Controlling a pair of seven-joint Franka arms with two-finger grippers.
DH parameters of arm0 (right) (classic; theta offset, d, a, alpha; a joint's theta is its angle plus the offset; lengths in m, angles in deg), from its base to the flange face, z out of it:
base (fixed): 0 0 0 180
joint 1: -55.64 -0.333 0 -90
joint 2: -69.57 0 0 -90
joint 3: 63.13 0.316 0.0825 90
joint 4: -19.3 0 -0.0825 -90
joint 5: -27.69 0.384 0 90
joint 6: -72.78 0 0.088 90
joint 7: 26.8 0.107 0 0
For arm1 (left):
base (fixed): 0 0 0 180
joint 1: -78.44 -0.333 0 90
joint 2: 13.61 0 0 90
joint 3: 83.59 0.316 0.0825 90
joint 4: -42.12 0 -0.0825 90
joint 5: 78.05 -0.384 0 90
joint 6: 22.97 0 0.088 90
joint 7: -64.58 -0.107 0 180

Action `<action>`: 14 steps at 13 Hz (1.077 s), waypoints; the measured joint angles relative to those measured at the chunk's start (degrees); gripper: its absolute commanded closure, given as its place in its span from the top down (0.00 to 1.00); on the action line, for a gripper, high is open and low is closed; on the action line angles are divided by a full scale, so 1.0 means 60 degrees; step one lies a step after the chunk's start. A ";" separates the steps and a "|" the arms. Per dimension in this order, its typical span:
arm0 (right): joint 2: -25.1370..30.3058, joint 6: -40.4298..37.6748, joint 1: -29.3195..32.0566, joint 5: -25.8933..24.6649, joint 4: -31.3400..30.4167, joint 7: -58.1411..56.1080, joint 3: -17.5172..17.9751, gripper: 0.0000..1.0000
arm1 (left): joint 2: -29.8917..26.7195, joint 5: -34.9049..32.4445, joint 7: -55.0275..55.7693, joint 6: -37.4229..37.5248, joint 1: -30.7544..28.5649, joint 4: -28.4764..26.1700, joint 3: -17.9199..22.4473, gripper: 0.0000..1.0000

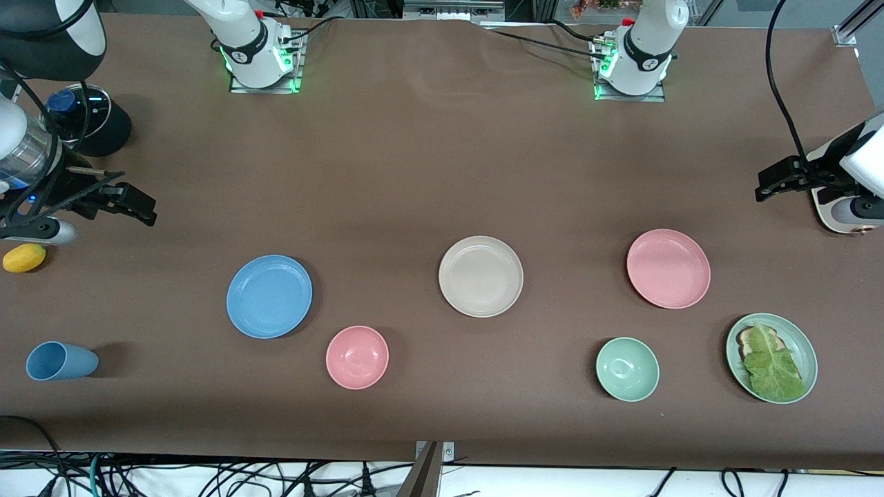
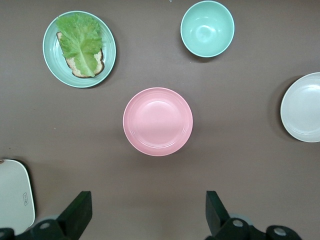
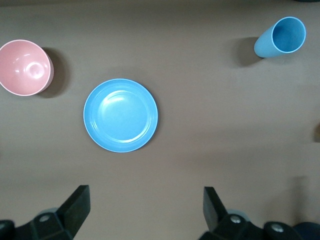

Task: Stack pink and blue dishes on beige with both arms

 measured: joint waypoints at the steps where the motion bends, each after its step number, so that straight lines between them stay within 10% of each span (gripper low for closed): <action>1: 0.0002 -0.0002 0.0000 0.0020 0.0000 -0.0001 -0.0001 1.00 | 0.0000 0.0000 0.0004 -0.0001 0.0000 0.0000 0.0000 1.00; 14: 0.0022 -0.0020 0.0010 0.0124 0.0000 -0.0079 -0.0035 1.00 | 0.0000 0.0000 0.0042 -0.0010 0.0000 0.0000 0.0000 1.00</action>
